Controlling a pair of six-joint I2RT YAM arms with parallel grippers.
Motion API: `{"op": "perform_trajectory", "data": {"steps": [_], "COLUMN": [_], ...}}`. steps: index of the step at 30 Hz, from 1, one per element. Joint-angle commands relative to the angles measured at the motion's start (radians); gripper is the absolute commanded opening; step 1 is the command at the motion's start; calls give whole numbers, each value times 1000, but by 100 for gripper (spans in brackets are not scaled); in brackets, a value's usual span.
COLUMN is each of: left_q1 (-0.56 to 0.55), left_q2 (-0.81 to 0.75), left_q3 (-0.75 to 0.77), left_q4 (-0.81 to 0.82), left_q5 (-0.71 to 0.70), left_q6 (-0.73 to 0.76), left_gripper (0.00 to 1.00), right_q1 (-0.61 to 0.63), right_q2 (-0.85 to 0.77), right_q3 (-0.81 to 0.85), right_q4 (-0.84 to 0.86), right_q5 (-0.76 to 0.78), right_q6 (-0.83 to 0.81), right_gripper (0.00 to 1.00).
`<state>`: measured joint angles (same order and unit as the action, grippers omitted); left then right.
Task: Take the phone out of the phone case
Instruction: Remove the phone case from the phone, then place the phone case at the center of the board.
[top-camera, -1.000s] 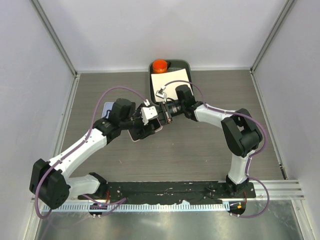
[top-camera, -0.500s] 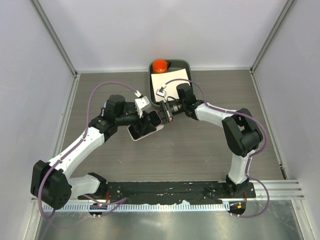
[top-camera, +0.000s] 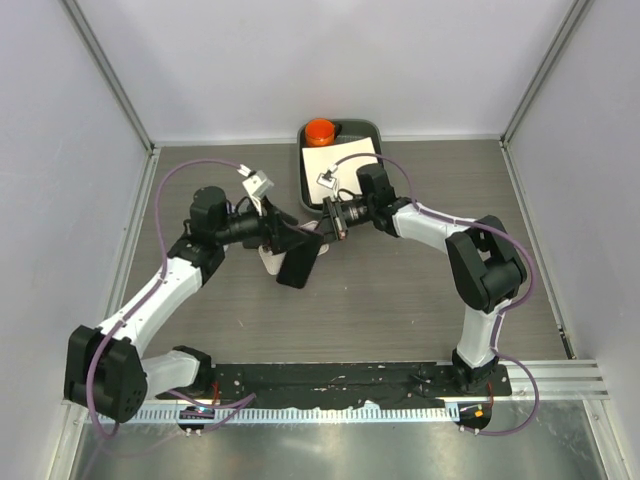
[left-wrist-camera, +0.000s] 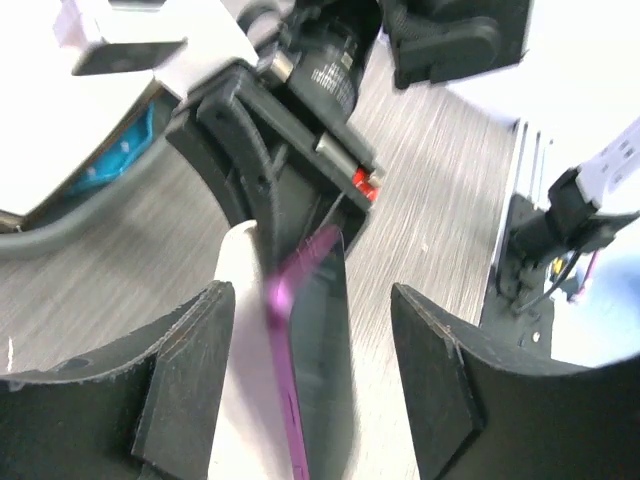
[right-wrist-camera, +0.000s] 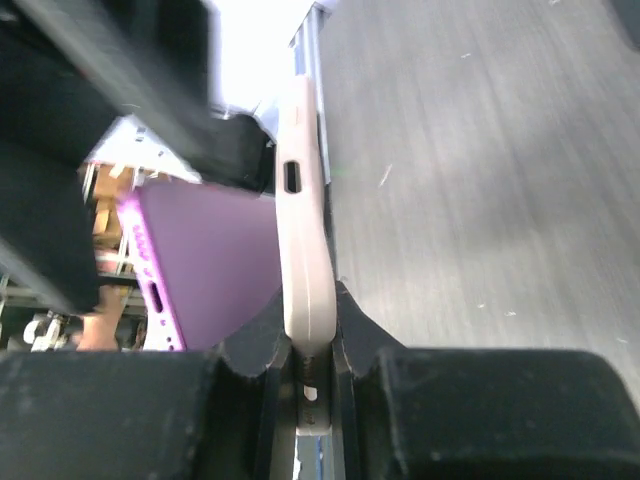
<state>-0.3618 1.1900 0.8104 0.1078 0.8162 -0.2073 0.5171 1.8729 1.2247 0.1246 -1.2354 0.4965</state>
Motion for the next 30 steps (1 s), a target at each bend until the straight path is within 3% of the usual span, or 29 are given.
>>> {"op": "perform_trajectory", "data": {"steps": [1, 8, 10, 12, 13, 16, 18, 24, 26, 29, 30], "left_q1": [23, 21, 21, 21, 21, 18, 14, -15, -40, -98, -114], "left_q2": [-73, -73, -78, -78, -79, -92, -93, -89, -84, -73, -70], "left_q3": [0, -25, -7, 7, 3, -11, -8, 9, 9, 10, 7], "left_q4": [273, 221, 91, 3, -38, -92, -135, -269, -310, -382, -402], "left_q5": [100, 77, 55, 25, 21, 32, 31, 9, -17, -118, -144], "left_q6": [-159, -78, 61, 141, 172, 258, 325, 454, 489, 595, 615], "left_gripper": [0, 1, 12, 17, 26, 45, 51, 68, 76, 88, 96], "right_q1": [-48, -51, -63, -89, -97, -144, -167, -255, -287, -328, -341], "right_q2": [-6, -18, -17, -17, -18, -21, -26, -14, -9, -47, -69], "right_q3": [19, 18, 24, 27, 29, 68, 78, 194, 243, 251, 246], "right_q4": [-32, -25, -49, -55, -59, -152, -177, -540, -710, -833, -847], "right_q5": [119, 129, 142, 140, 140, 145, 146, 183, 182, 183, 188], "right_q6": [-35, -27, -42, -44, -49, -99, -108, -356, -474, -558, -567], "right_gripper": [1, 1, 1, 1, 1, 1, 1, 1, 1, 1, 1]}}
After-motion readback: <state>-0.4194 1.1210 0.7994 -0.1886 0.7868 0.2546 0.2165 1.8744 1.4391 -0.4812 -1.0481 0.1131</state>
